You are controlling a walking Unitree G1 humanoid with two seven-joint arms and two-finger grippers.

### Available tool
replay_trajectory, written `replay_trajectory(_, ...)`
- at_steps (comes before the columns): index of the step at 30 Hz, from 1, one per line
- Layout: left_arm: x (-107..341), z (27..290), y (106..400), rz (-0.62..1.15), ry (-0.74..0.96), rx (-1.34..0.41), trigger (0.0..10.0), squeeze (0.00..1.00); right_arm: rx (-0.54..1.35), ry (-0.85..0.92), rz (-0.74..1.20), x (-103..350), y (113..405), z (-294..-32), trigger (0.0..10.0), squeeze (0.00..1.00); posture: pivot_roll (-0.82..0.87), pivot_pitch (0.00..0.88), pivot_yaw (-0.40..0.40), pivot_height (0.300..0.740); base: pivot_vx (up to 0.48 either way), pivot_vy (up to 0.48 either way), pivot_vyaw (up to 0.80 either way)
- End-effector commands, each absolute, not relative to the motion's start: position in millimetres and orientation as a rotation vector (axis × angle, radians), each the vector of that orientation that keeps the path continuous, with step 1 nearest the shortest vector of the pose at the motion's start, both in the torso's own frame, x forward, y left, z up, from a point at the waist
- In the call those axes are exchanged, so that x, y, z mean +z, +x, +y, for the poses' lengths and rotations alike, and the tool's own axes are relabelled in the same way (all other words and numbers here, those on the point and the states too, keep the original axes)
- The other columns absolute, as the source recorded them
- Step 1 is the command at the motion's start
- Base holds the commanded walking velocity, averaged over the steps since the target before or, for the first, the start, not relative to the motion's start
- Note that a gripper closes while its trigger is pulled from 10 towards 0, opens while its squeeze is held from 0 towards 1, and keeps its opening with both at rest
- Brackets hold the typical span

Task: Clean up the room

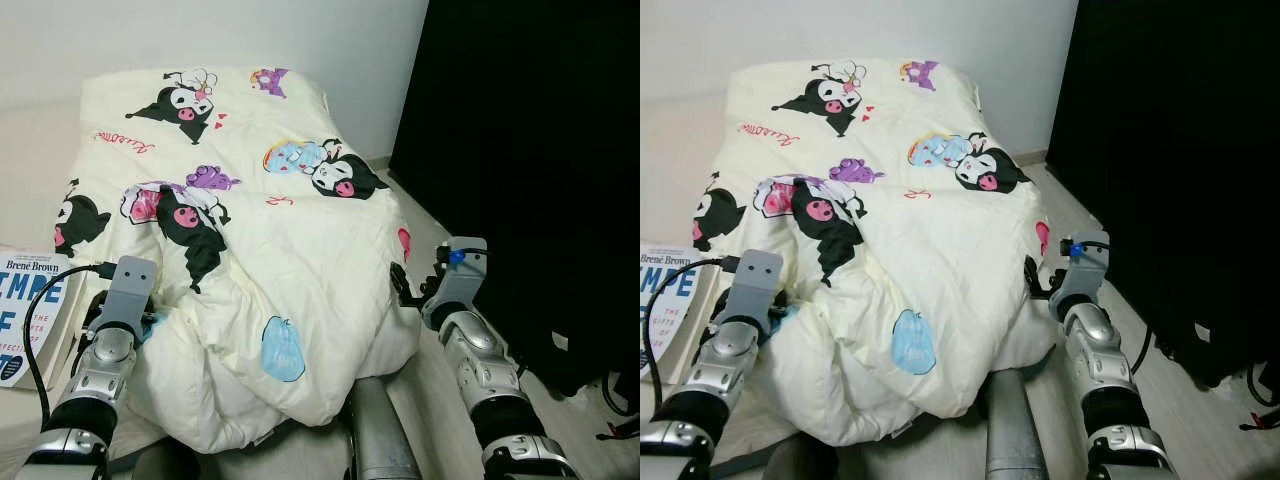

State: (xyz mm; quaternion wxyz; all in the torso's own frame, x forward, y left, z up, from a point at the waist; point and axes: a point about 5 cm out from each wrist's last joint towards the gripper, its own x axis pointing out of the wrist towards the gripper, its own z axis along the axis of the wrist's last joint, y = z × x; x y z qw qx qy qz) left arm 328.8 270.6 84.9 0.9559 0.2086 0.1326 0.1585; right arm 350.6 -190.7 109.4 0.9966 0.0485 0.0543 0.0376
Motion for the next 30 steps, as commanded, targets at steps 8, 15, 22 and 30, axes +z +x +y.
replay_trajectory(8, 84.9, 292.3, 318.5, 0.328, 0.47, 0.277, 0.0, 0.0, 0.089, 0.1, 0.132, 104.8, 350.7, -187.7, 10.0, 0.0, -0.19, 0.188, -0.017, 0.521, 0.0, 0.0, 0.0)
replay_trajectory(15, 109.9, 325.2, 306.4, 0.441, 0.769, 0.036, 0.0, 0.0, 0.122, 0.071, 0.156, 102.3, 350.3, -186.5, 10.0, 0.0, -0.18, 0.183, -0.022, 0.521, 0.0, 0.0, 0.0)
replay_trajectory(22, 105.5, 335.6, 263.6, 0.762, 0.892, -0.379, 0.0, 0.0, 0.159, 0.054, 0.164, 102.7, 351.9, -182.4, 10.0, 0.0, -0.18, 0.173, -0.025, 0.521, 0.0, 0.0, 0.0)
replay_trajectory(30, 90.3, 335.1, 215.3, 0.994, 0.816, -0.667, 0.0, 0.0, 0.181, 0.042, 0.174, 101.0, 351.5, -179.4, 10.0, 0.0, -0.17, 0.168, -0.023, 0.521, 0.0, 0.0, 0.0)
